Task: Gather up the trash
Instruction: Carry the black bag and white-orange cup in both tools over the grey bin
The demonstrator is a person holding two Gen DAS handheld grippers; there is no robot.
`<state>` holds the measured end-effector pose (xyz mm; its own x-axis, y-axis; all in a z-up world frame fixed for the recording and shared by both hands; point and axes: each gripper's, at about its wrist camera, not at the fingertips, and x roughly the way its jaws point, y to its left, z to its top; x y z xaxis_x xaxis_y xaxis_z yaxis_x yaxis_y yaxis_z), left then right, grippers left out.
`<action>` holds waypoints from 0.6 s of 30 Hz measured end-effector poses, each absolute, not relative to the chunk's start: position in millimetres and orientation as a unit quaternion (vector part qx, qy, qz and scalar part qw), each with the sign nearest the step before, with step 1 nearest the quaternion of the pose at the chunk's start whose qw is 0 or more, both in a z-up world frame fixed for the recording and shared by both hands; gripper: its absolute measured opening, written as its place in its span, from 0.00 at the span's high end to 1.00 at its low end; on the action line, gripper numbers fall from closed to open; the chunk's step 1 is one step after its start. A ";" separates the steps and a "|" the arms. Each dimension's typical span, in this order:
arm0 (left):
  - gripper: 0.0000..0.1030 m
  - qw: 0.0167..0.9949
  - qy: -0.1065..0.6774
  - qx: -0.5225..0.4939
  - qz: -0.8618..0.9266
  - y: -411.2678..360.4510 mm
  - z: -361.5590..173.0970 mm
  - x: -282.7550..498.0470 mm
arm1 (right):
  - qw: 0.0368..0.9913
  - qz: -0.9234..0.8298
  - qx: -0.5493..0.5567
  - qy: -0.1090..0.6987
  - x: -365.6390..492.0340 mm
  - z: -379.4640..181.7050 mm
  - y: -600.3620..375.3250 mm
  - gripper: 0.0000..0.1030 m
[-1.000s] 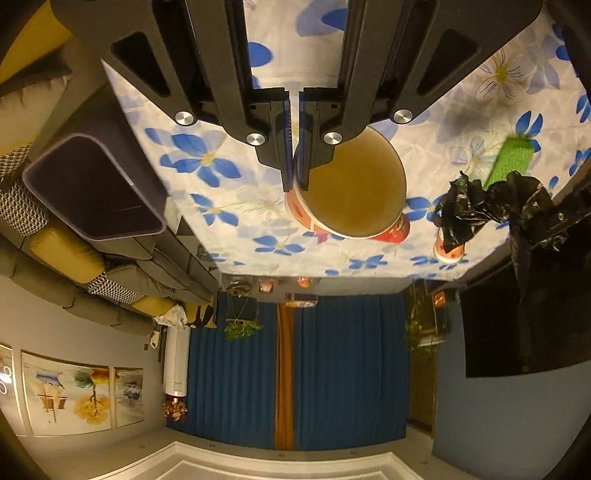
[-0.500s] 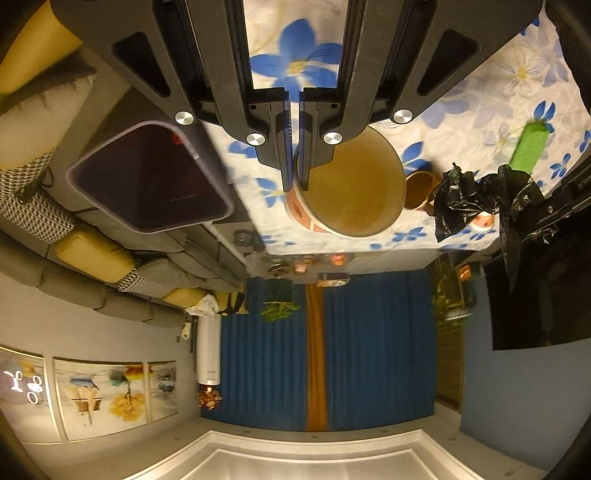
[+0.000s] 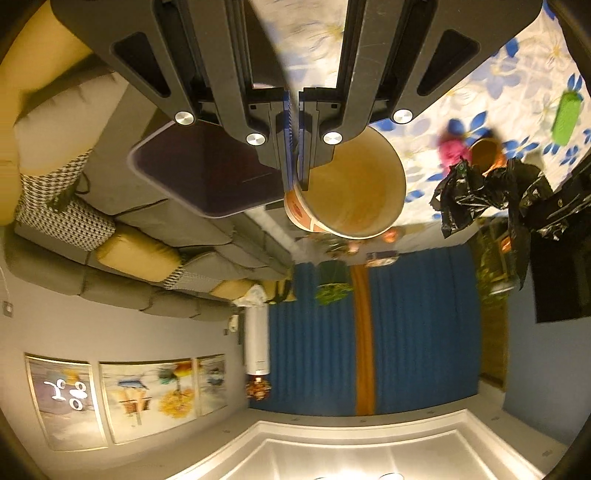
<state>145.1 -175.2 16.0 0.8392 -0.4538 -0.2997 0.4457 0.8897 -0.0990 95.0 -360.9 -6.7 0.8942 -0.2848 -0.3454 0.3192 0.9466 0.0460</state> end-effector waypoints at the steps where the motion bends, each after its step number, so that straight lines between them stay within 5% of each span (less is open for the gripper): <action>1: 1.00 0.958 0.158 -0.010 -0.240 -183.3 17.2 146.7 | 0.971 -0.162 0.054 0.168 94.8 -6.4 -368.2 0.96; 18: 1.00 0.935 0.162 0.006 -0.316 -287.6 3.6 173.9 | 0.961 -0.210 0.088 0.157 102.9 -10.1 -445.1 0.96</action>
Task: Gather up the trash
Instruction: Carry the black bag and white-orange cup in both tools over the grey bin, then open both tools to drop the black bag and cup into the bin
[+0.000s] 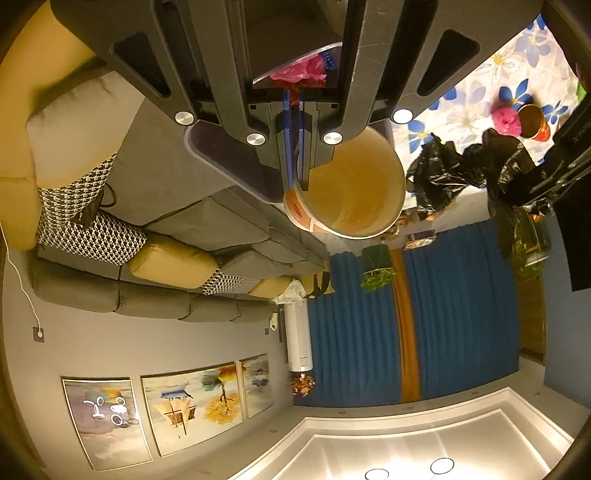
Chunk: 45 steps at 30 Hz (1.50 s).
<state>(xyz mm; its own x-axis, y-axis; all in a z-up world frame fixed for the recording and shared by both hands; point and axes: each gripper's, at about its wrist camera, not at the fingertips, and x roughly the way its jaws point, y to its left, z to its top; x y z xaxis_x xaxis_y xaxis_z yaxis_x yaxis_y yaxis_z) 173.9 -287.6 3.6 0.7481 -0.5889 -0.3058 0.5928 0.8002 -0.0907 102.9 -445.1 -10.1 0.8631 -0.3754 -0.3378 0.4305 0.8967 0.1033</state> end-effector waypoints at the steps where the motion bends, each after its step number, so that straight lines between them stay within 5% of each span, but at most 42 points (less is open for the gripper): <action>1: 1.00 0.934 0.162 0.007 -0.318 -289.7 2.8 175.5 | 0.961 -0.211 0.089 0.158 103.7 -10.8 -447.7 0.96; 45: 1.00 0.913 0.208 0.021 -0.350 -348.5 -37.4 225.8 | 0.949 -0.236 0.113 0.178 133.5 -32.5 -480.0 0.96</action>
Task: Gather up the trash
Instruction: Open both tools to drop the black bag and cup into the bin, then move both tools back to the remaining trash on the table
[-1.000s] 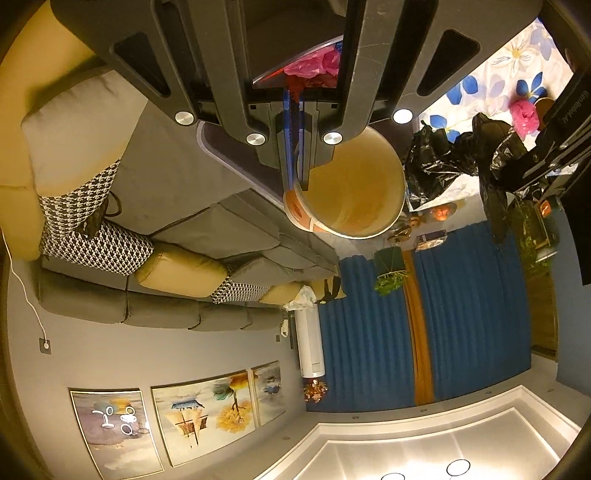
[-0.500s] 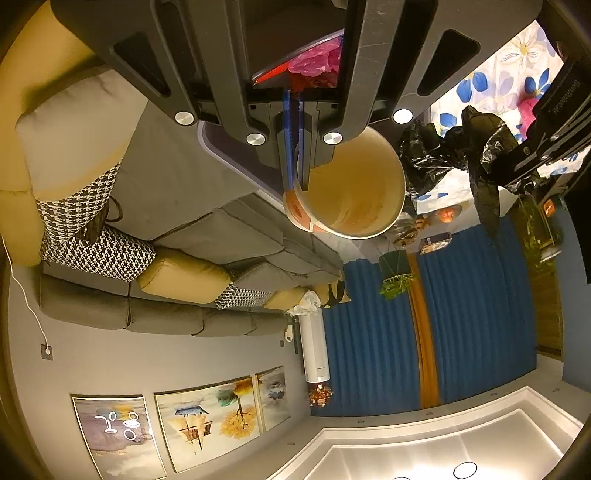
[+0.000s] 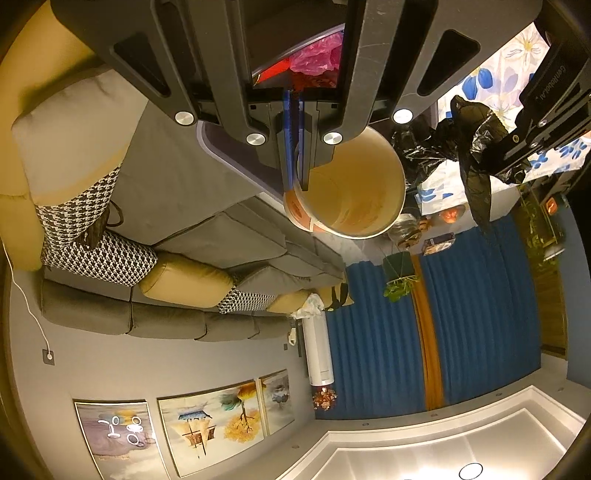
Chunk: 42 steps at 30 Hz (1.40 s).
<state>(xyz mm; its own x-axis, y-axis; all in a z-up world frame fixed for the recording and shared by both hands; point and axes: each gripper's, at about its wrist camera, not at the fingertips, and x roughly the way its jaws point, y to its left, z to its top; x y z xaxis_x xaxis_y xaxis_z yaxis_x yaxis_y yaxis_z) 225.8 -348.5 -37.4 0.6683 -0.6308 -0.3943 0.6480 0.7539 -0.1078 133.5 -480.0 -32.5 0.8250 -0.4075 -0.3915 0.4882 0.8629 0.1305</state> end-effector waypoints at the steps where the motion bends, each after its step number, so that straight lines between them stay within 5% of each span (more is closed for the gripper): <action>1: 1.00 0.913 0.209 0.021 -0.351 -349.2 -37.9 226.5 | 0.948 -0.236 0.114 0.178 134.1 -32.8 -480.6 0.96; 17: 1.00 0.907 0.226 0.027 -0.354 -363.5 -48.6 235.0 | 0.948 -0.232 0.121 0.183 143.5 -38.7 -488.1 0.96; 19: 0.99 0.907 0.226 0.028 -0.354 -364.0 -50.3 236.6 | 0.947 -0.233 0.119 0.187 144.1 -40.6 -488.6 0.87; 22: 0.79 0.912 0.230 0.034 -0.339 -361.5 -54.2 240.2 | 0.946 -0.241 0.119 0.181 138.8 -40.5 -490.3 0.63; 24: 0.42 0.917 0.231 0.033 -0.325 -356.5 -55.8 241.6 | 0.946 -0.247 0.121 0.174 133.5 -39.1 -491.1 0.55; 26: 0.28 0.925 0.222 0.019 -0.309 -345.7 -54.5 239.9 | 0.946 -0.250 0.121 0.166 126.6 -35.5 -489.5 0.49; 33: 0.13 0.943 0.206 0.004 -0.262 -308.0 -45.0 225.7 | 0.951 -0.258 0.107 0.136 102.3 -26.0 -470.0 0.20; 42: 0.09 0.963 0.195 -0.014 -0.185 -230.9 -31.8 199.2 | 0.960 -0.239 0.081 0.124 83.8 -14.7 -429.4 0.15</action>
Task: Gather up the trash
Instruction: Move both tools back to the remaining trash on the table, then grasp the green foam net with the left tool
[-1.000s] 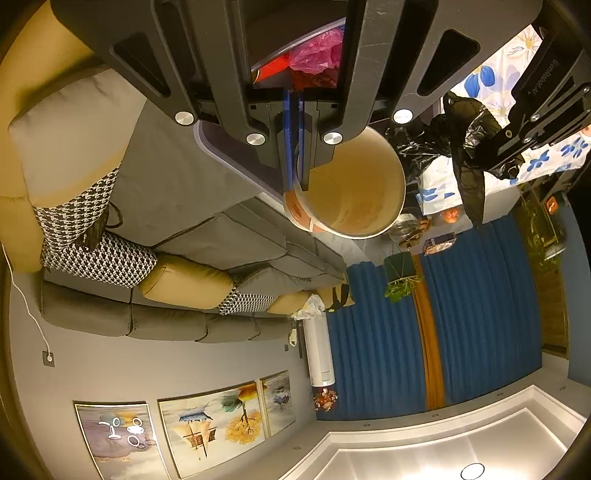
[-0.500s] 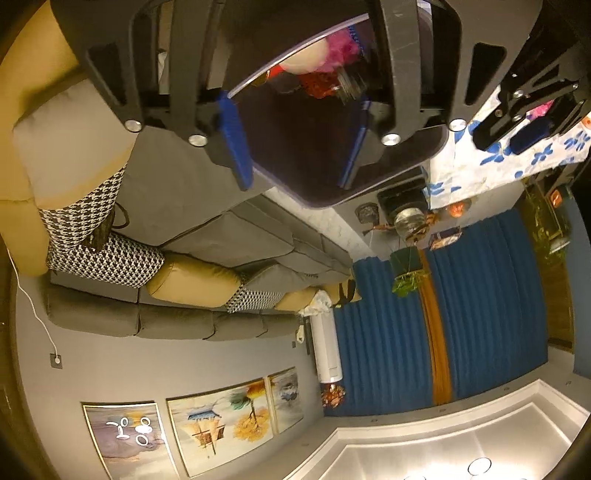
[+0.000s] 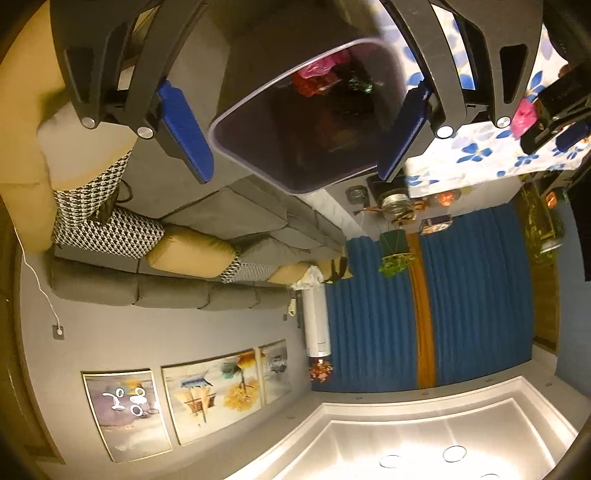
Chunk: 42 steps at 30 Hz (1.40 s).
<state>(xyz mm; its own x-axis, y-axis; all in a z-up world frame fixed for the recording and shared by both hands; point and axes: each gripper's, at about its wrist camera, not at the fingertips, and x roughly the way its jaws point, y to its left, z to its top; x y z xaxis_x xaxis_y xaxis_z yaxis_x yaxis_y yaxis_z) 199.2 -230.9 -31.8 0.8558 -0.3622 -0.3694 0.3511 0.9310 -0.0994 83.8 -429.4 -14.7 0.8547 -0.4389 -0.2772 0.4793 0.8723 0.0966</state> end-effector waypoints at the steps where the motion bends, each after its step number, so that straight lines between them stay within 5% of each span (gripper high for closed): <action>1: 0.09 0.966 0.192 -0.011 -0.172 -217.8 -31.4 195.3 | 0.961 -0.235 0.080 0.124 83.1 -13.8 -424.6 0.15; 19: 0.09 0.976 0.212 -0.030 0.048 18.2 -48.8 150.5 | 0.980 -0.103 0.049 0.164 109.5 -22.8 -274.3 0.15; 36: 0.09 0.954 0.284 -0.033 0.084 88.7 -90.1 188.3 | 0.978 -0.019 0.007 0.206 160.0 -44.9 -169.0 0.15; 42: 0.19 0.945 0.313 -0.040 0.081 95.9 -100.2 209.2 | 0.976 -0.005 0.000 0.216 180.5 -51.3 -150.0 0.15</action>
<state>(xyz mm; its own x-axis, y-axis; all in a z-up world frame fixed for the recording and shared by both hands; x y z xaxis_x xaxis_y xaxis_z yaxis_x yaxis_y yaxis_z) 209.2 95.9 -100.2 0.7906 0.1277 -0.5988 -0.1778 0.9837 -0.0250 180.5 -150.0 -51.3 0.9069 -0.0096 -0.4213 0.0098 1.0000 -0.0017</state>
